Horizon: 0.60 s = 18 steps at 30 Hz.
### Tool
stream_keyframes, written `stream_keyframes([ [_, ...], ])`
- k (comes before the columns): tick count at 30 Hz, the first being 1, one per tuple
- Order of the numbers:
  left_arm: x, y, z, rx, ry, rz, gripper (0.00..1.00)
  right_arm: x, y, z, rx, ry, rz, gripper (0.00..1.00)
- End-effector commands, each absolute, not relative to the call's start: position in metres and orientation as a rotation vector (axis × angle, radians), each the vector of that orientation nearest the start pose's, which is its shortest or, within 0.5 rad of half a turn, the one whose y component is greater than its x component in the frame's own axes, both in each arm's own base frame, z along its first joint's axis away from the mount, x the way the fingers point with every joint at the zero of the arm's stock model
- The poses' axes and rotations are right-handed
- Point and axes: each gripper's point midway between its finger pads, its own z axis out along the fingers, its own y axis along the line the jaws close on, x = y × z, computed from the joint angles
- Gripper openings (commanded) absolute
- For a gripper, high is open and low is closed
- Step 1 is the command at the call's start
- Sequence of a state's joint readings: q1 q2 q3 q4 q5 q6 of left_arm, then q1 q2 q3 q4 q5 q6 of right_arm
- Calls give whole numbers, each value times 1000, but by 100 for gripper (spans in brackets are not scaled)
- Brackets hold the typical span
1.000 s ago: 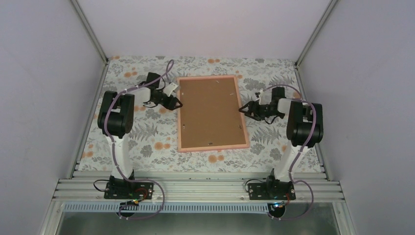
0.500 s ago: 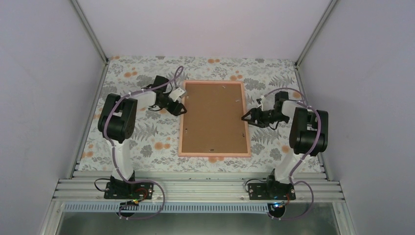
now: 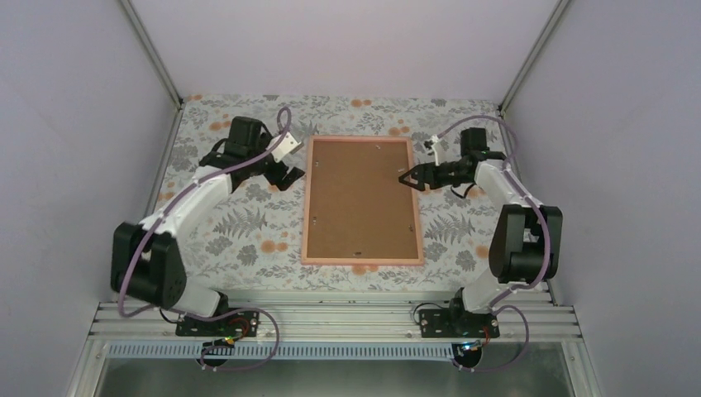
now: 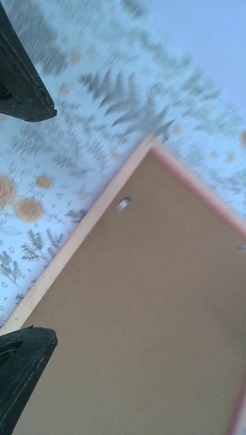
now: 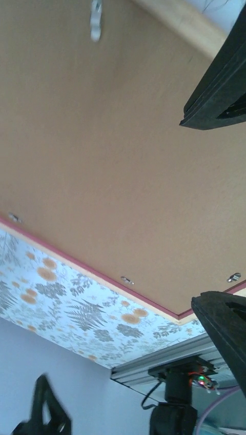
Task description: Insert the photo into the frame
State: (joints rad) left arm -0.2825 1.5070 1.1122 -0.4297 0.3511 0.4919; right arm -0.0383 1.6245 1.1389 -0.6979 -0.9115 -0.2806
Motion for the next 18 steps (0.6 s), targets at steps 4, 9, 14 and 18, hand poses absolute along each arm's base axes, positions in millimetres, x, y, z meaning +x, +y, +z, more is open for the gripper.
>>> stream_keyframes([
  [4, 387, -170, 222, 1055, 2030, -205, 100, 355, 174, 155, -757, 2261, 1089, 75],
  [9, 382, -188, 184, 1175, 2110, -132, 100, 358, 203, 138, -781, 2255, 1152, 72],
  [14, 356, -215, 133, 1368, 2147, -43, 100, 356, 213, 103, -759, 2327, 1187, 68],
  [18, 347, -223, 105, 1452, 2190, 52, 100, 356, 213, 79, -721, 2387, 1190, 66],
])
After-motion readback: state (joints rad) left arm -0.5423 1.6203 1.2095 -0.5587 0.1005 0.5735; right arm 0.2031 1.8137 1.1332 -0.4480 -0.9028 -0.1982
